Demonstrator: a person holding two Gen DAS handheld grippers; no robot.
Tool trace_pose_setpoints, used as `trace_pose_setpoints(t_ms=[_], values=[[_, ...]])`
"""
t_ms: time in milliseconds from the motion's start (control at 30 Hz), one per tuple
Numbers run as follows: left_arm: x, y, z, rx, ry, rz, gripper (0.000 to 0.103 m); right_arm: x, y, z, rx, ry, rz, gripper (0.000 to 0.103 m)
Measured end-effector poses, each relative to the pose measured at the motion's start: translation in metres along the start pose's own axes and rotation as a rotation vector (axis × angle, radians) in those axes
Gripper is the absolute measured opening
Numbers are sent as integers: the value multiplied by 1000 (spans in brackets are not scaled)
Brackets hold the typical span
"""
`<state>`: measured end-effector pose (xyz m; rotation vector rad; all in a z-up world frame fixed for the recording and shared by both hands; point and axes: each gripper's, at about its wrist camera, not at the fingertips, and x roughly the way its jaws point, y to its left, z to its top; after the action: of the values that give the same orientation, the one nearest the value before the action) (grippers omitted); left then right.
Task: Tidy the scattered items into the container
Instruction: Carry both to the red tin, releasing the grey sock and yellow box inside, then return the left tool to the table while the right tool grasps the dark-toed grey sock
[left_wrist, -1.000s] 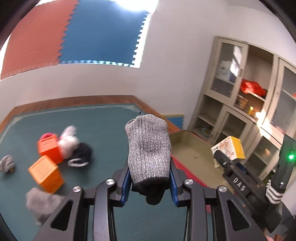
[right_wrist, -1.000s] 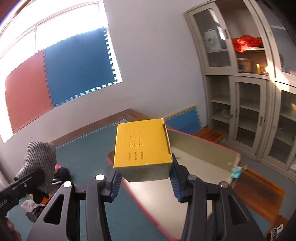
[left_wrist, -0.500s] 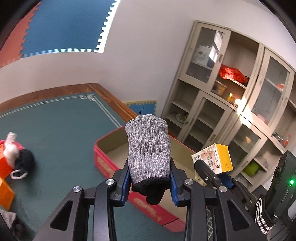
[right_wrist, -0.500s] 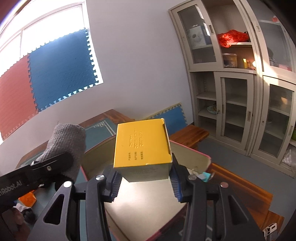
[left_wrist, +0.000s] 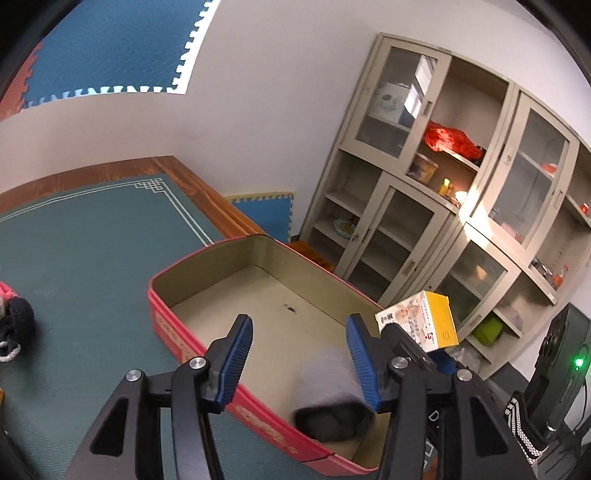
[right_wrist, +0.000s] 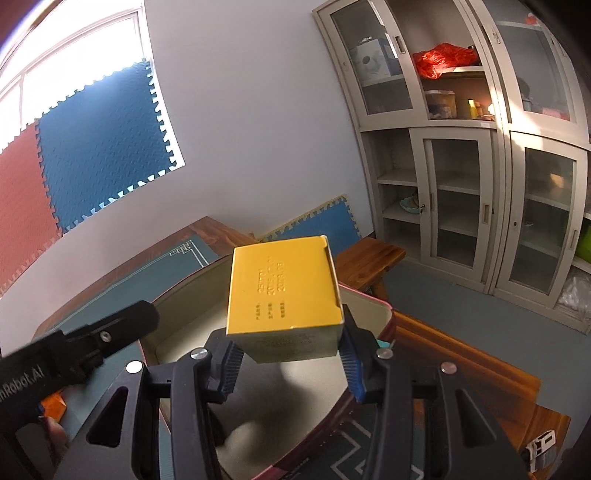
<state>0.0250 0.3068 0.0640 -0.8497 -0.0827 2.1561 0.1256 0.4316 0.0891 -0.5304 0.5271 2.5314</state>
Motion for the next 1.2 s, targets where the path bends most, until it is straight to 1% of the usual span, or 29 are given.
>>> trace_pose_setpoints(t_ms=[133,300,367,400,433,500,600,667,700,767,833,900,1000,1100,1200], values=[[-9,7,-2,3,-17,46,54,-2,6,-1,-12,-5,11,51],[-27,16,-4,16,-52,130,54,-5,15,-3,-15,-10,63,50],[-37,20,-7,25,-75,170,59,-7,22,-4,-27,-11,84,51],[-43,23,-8,23,-87,190,66,-7,26,-6,-37,-13,87,51],[-49,27,-10,18,-99,209,70,-7,31,-7,-52,-18,77,51],[-58,35,-12,5,-115,234,70,-5,37,-9,-72,-19,54,51],[-69,48,-13,-24,-127,243,70,2,33,-10,-40,18,52,51],[-72,53,-14,-35,-129,245,70,2,31,-10,-32,22,43,52],[-73,55,-14,-39,-129,246,70,1,31,-10,-30,20,39,53],[-75,57,-15,-40,-127,244,70,-3,31,-10,-26,11,31,65],[-78,59,-15,-37,-127,241,70,-8,34,-10,-31,-6,28,67],[-81,59,-16,-33,-133,243,70,-11,40,-10,-47,-12,37,67],[-89,62,-16,-33,-144,247,70,-16,53,-12,-72,-15,73,67],[-100,70,-19,-45,-154,273,70,-21,68,-17,-94,-15,127,68],[-113,82,-24,-61,-162,310,70,-23,87,-24,-125,5,198,73]])
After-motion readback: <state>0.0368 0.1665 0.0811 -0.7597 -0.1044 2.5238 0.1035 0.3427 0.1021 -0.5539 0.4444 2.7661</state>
